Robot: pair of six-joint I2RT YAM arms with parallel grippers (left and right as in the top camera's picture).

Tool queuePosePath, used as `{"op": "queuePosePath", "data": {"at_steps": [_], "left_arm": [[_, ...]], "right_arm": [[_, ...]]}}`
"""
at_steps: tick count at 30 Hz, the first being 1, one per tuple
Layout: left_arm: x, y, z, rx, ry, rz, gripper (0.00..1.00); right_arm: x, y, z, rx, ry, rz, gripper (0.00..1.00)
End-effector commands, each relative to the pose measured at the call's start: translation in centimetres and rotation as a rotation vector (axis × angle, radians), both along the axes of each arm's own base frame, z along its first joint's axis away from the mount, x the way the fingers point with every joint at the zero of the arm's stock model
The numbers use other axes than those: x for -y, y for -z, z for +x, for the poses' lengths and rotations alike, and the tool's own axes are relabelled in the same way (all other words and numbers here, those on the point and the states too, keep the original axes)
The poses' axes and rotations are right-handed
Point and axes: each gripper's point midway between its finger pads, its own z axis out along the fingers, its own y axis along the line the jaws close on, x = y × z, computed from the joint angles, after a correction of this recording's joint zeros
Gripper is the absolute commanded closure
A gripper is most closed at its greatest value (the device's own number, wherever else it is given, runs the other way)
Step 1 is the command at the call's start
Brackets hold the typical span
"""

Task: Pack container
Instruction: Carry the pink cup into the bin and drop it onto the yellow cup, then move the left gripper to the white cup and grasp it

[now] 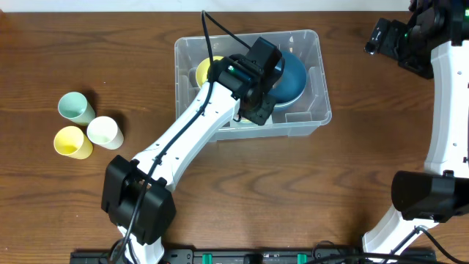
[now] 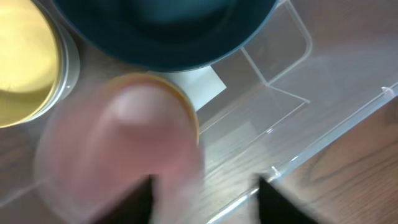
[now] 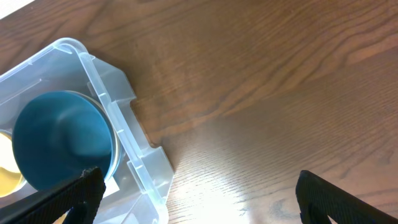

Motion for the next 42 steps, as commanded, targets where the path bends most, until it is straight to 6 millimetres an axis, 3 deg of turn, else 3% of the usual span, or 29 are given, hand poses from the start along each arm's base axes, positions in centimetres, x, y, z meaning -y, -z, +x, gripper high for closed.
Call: {"op": "queuePosePath", "data": {"at_steps": [1,3,7,11,18,22,25,26,30,37,42], "left_arm": [[-0.4,0.4,0.1,0.004,0.024,0.022,0.29],[-0.6,0.3,0.5,0.011,0.017,0.023,0.23],[-1.7,-0.6,1.4,0.027,-0.019,0.009,0.23],[-3.8,-3.6,2.6,0.073,-0.124,-0.041,0.23],[-11.7,-11.5,3.2,0.216,-0.349,-0.139,0.15],[-17.6,-13.7,3.0,0.266,-0.491,-0.132,0.14],[-22.8,-12.9,3.1,0.258,-0.647,-0.045,0.14],[-25.3,-12.0,3.1,0.232,-0.755,-0.013,0.14],[-29.6,-8.4,2.1,0.101,-0.946,0.028,0.14],[-33.8,-1.6,0.6,-0.126,-1.145,0.095,0.14],[-34.4,2.3,0.8,-0.237,-1.155,0.14,0.14]], "right_arm": [[0.0,-1.0,-0.4,0.025,0.012,0.004,0.01],[0.0,-1.0,-0.4,0.025,0.012,0.004,0.01],[0.0,-1.0,-0.4,0.025,0.012,0.004,0.01],[0.0,-1.0,-0.4,0.025,0.012,0.004,0.01],[0.0,-1.0,-0.4,0.025,0.012,0.003,0.01],[0.0,-1.0,-0.4,0.025,0.012,0.004,0.01],[0.0,-1.0,-0.4,0.025,0.012,0.004,0.01],[0.0,-1.0,-0.4,0.025,0.012,0.004,0.01],[0.0,-1.0,-0.4,0.025,0.012,0.004,0.01],[0.0,-1.0,-0.4,0.025,0.012,0.003,0.01],[0.0,-1.0,-0.4,0.025,0.012,0.004,0.01]]}}
